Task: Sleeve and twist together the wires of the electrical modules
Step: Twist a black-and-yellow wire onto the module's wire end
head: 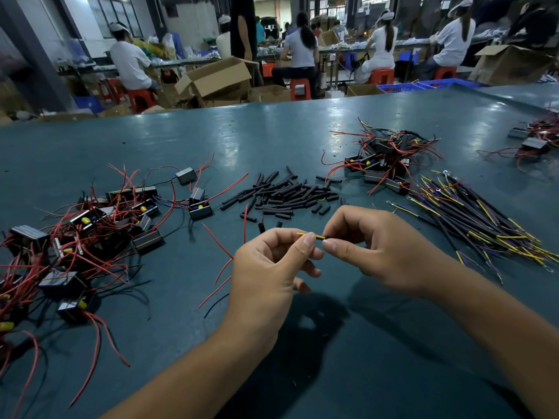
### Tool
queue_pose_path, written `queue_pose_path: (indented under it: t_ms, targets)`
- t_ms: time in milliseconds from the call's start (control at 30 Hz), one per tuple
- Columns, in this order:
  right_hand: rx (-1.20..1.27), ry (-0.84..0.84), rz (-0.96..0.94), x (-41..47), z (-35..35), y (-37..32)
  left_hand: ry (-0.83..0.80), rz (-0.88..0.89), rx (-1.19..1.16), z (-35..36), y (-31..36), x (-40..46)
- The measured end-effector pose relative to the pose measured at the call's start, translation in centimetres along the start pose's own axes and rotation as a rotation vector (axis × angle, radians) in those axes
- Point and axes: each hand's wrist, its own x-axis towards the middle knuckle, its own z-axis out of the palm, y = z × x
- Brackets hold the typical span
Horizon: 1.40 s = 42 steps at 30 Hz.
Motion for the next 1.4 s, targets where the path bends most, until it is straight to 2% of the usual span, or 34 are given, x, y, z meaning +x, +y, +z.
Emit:
queue_pose_path:
  t_ms: [267, 533, 700, 867, 1033, 1267, 1400]
  targets:
    - [0.099, 0.006, 0.055, 0.1, 0.4, -0.1, 0.002, 0.004, 0.016, 0.0, -0.1, 0.1]
    - [0.318, 0.003, 0.162, 0.0, 0.8, -0.6, -0.026, 0.010, 0.045, -0.1, -0.2, 0.1]
    - [0.288, 0.004, 0.145, -0.1, 0.7, -0.8, -0.060, 0.110, 0.114, -0.2, 0.0, -0.1]
    - [0.173, -0.007, 0.049, -0.1, 0.7, -0.9, -0.032, 0.147, 0.156, -0.4, 0.0, -0.2]
    - [0.260, 0.010, 0.111, -0.2, 0.8, -1.2, -0.015, 0.168, 0.188, -0.4, 0.2, -0.2]
    - [0.431, 0.070, 0.211, 0.0, 1.3, -1.2, 0.015, -0.013, -0.001, 0.1, 0.5, 0.0]
    - [0.470, 0.085, 0.223, 0.0, 1.4, -1.4, 0.011, -0.007, -0.013, 0.1, 0.6, 0.0]
